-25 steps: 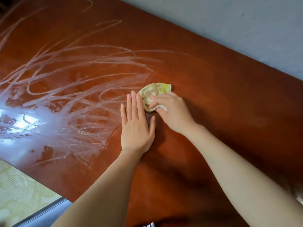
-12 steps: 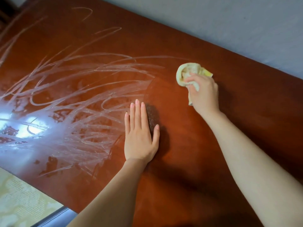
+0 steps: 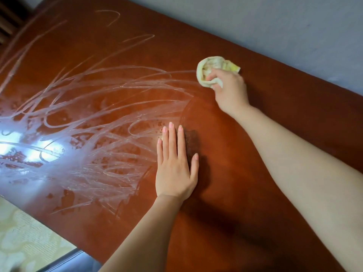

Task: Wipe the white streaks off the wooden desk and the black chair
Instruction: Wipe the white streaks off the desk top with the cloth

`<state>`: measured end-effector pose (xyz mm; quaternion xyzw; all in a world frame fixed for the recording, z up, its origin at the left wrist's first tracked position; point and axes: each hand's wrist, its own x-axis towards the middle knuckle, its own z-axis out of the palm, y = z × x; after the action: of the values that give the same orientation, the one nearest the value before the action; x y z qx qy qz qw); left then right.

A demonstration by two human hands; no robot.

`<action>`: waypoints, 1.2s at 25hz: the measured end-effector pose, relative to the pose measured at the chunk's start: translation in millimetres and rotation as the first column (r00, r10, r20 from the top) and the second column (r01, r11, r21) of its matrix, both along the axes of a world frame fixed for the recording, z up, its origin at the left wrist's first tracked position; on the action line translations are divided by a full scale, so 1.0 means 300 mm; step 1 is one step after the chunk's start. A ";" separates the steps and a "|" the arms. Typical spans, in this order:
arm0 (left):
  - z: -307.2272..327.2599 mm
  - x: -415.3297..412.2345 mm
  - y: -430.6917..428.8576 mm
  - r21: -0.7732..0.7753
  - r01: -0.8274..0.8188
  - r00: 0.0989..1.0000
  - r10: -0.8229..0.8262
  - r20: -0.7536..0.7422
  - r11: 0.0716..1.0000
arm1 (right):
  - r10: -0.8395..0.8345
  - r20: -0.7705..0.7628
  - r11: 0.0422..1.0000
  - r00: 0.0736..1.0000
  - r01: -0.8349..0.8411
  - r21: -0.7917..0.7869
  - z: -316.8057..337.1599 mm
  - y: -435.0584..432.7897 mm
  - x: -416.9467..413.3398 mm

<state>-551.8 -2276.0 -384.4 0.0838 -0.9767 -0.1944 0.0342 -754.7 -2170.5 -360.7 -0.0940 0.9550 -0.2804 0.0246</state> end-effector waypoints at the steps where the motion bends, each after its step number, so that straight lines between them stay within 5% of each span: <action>1: 0.000 0.000 0.000 0.006 -0.001 1.000 0.001 -0.005 1.000 | 0.063 -0.003 0.998 0.998 -0.063 -0.004 -0.002 -0.020 0.029; 11: -0.002 0.010 0.000 0.098 0.001 0.998 0.005 -0.060 0.995 | 0.359 -0.129 0.918 0.924 -0.374 -0.128 -0.037 0.023 0.421; 18: 0.005 0.016 -0.005 0.061 0.065 0.997 -0.061 -0.056 0.996 | 0.712 -0.204 0.695 0.672 -0.717 0.061 -0.037 0.165 0.373; 24: 0.001 0.009 0.002 0.026 0.020 1.000 -0.020 -0.020 0.999 | 0.353 -0.129 0.935 0.927 -0.354 0.018 -0.014 0.024 0.104; 28: -0.003 0.007 -0.002 0.023 0.016 1.000 -0.016 0.001 1.000 | 0.057 -0.113 0.998 0.992 -0.056 0.006 -0.013 -0.114 0.016; 30: -0.001 0.008 -0.006 0.045 0.013 1.000 -0.014 0.003 0.999 | 0.045 -0.115 0.998 0.992 -0.039 0.048 -0.020 -0.142 0.016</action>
<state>-549.5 -2277.7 -384.8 0.0783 -0.9727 -0.2164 0.0296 -749.8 -2213.0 -366.6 -0.1295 0.9587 -0.2520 -0.0228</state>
